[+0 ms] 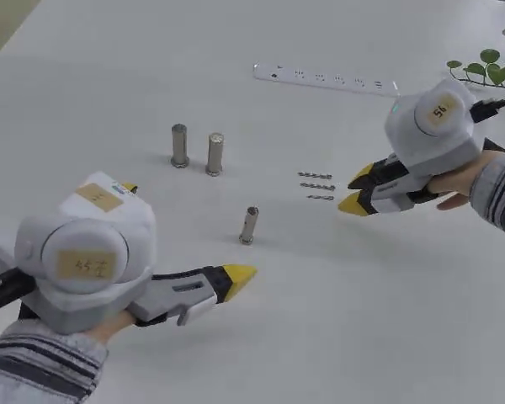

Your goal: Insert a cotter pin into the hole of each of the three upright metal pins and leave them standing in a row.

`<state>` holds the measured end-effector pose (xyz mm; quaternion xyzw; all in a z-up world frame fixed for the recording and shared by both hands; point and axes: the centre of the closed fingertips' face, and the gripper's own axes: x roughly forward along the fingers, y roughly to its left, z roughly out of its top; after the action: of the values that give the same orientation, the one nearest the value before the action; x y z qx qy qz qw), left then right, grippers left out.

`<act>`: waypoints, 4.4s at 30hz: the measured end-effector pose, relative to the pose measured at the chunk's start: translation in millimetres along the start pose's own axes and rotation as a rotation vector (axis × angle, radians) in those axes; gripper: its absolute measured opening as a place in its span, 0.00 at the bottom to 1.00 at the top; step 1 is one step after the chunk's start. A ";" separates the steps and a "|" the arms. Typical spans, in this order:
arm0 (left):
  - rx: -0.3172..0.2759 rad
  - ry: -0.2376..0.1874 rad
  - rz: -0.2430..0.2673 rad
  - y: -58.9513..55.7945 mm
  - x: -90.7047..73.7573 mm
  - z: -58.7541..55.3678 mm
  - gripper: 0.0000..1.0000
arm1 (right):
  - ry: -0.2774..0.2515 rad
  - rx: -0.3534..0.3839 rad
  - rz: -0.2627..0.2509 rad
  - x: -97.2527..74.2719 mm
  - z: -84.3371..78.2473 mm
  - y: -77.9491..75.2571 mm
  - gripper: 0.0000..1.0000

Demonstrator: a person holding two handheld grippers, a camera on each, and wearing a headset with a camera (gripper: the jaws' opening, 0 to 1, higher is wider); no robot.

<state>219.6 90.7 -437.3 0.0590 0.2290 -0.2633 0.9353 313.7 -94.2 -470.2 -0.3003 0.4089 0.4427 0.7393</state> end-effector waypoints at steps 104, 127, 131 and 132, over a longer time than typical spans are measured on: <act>-0.248 -0.076 -0.401 -79.6 -2.0 28.3 0.00 | -0.338 -0.677 0.013 -38.4 68.8 160.8 0.00; 0.236 -0.057 -0.433 -90.7 -8.4 16.8 0.00 | -0.284 -0.648 0.054 -35.9 58.0 164.6 0.00; 0.276 -0.055 -0.426 -90.5 -7.2 15.4 0.00 | -0.272 -0.689 0.046 -34.7 56.1 165.4 0.00; 0.277 -0.053 -0.424 -90.1 -6.8 15.2 0.00 | -0.269 -0.694 0.044 -34.5 55.9 165.4 0.00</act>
<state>173.7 13.3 -419.8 0.1303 0.1732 -0.4839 0.8479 174.3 7.5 -426.6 -0.4635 0.1401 0.6063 0.6308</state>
